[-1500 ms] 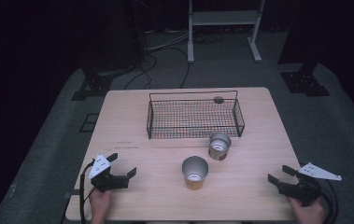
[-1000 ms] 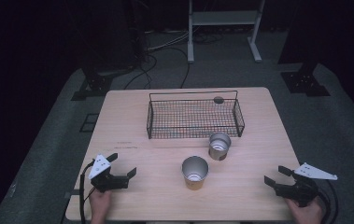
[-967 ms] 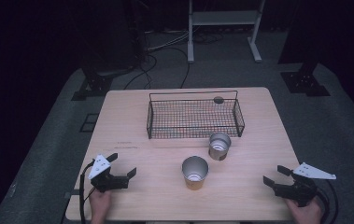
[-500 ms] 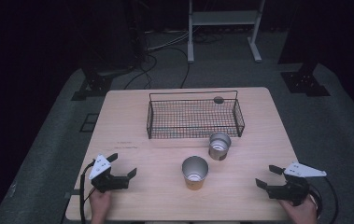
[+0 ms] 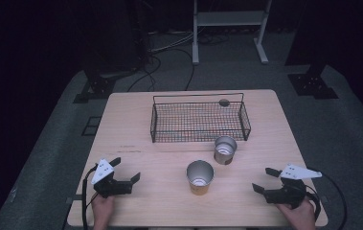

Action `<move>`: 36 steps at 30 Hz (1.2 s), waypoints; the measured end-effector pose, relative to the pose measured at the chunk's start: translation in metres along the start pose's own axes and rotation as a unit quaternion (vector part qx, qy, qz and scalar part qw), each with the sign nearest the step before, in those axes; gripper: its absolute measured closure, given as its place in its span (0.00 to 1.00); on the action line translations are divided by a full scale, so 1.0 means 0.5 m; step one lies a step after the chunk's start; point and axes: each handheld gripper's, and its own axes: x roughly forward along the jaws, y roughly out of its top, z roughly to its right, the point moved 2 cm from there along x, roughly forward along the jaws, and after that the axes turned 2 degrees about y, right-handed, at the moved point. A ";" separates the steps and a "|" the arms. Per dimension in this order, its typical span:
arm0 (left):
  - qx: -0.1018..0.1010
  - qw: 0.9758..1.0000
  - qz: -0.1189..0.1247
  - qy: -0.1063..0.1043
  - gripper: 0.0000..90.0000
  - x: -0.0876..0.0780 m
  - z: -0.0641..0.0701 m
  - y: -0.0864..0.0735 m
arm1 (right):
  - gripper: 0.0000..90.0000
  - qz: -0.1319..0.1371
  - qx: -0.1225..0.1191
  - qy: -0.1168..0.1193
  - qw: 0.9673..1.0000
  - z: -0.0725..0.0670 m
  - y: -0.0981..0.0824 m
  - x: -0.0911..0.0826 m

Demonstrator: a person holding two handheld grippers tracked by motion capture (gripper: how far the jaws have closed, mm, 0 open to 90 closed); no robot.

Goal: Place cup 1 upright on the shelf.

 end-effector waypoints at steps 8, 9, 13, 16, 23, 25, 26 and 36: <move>0.000 1.000 0.000 0.000 0.00 0.000 0.000 0.000 | 0.16 -0.004 -0.011 0.010 1.000 -0.007 0.023 0.022; 0.000 1.000 0.000 0.000 0.00 0.000 0.000 0.000 | 0.16 -0.004 -0.011 0.010 1.000 -0.007 0.023 0.022; -0.001 1.000 0.000 -0.001 0.00 0.000 -0.001 0.000 | 0.15 -0.007 -0.020 0.003 1.000 -0.011 0.035 0.036; 0.000 1.000 0.001 0.000 0.00 0.000 -0.001 0.000 | 0.15 -0.004 -0.023 0.003 1.000 -0.010 0.044 0.045; -0.002 1.000 0.002 0.000 0.00 0.000 -0.001 0.000 | 0.15 -0.007 -0.031 0.004 0.999 -0.009 0.064 0.069; -0.002 1.000 0.003 0.000 0.00 -0.001 -0.001 0.000 | 0.15 -0.002 -0.037 0.005 0.999 -0.008 0.077 0.080; -0.002 1.000 0.003 0.000 0.00 -0.001 -0.001 0.000 | 0.15 -0.006 -0.037 0.007 0.999 -0.007 0.080 0.085; -0.003 1.000 0.004 0.000 0.00 -0.001 -0.001 0.000 | 0.15 -0.013 -0.033 0.002 0.999 0.012 0.110 0.120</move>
